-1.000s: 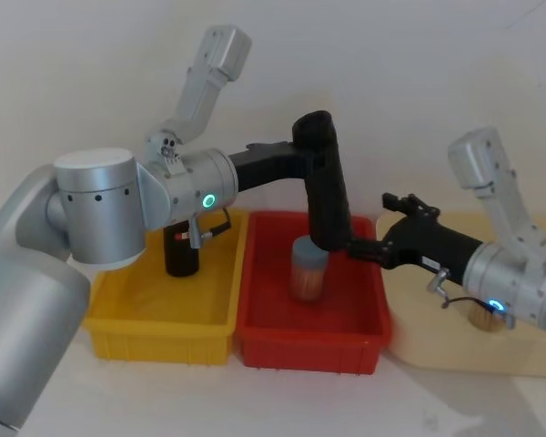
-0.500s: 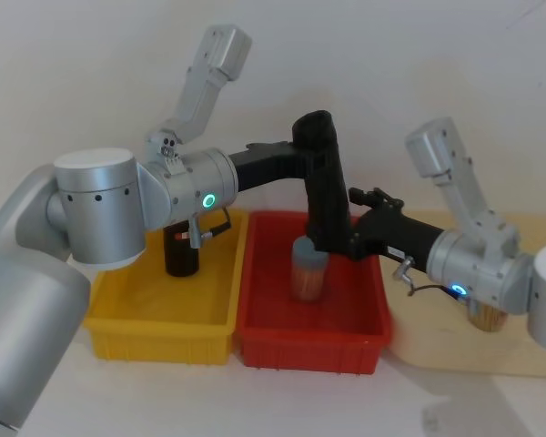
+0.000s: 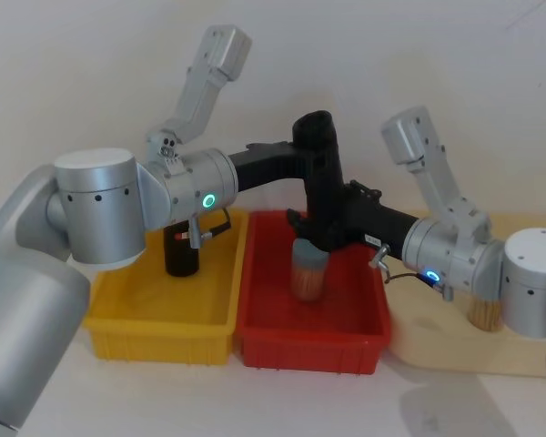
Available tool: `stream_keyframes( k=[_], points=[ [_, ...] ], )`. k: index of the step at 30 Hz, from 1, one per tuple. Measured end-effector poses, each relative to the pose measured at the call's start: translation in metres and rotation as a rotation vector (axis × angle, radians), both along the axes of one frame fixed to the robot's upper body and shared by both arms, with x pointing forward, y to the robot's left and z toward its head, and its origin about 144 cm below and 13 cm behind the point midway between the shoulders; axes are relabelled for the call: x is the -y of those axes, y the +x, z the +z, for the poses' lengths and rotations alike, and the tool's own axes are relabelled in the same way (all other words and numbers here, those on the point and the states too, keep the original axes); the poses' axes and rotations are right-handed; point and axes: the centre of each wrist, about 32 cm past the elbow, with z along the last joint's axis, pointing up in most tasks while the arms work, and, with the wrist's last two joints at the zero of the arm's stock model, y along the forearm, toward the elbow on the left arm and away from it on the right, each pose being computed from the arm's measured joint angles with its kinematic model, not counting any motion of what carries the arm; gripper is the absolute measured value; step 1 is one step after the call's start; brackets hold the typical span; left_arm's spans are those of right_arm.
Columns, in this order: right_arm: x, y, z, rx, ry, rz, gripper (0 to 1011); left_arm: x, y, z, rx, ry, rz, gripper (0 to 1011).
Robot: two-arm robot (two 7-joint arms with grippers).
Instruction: Pick up the garbage bag with the one hand and transfer it to the other hand.
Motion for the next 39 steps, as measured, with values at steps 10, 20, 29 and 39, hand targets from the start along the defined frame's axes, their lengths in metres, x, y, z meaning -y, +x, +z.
stream_keyframes(
  k=[10,20,29,39],
  points=[
    [-0.006,0.003,0.001,-0.003,0.006,0.001,631,0.0,0.0,0.0,0.0,0.0,0.0,447],
    [-0.006,0.004,0.001,0.0,0.008,-0.008,542,0.0,0.0,0.0,0.0,0.0,0.0,753],
    [0.001,0.001,0.002,0.028,0.015,-0.067,540,0.0,0.0,0.0,0.0,0.0,0.0,991],
    [0.02,0.002,0.004,0.066,0.007,-0.173,540,0.0,0.0,0.0,0.0,0.0,0.0,1001]
  ],
)
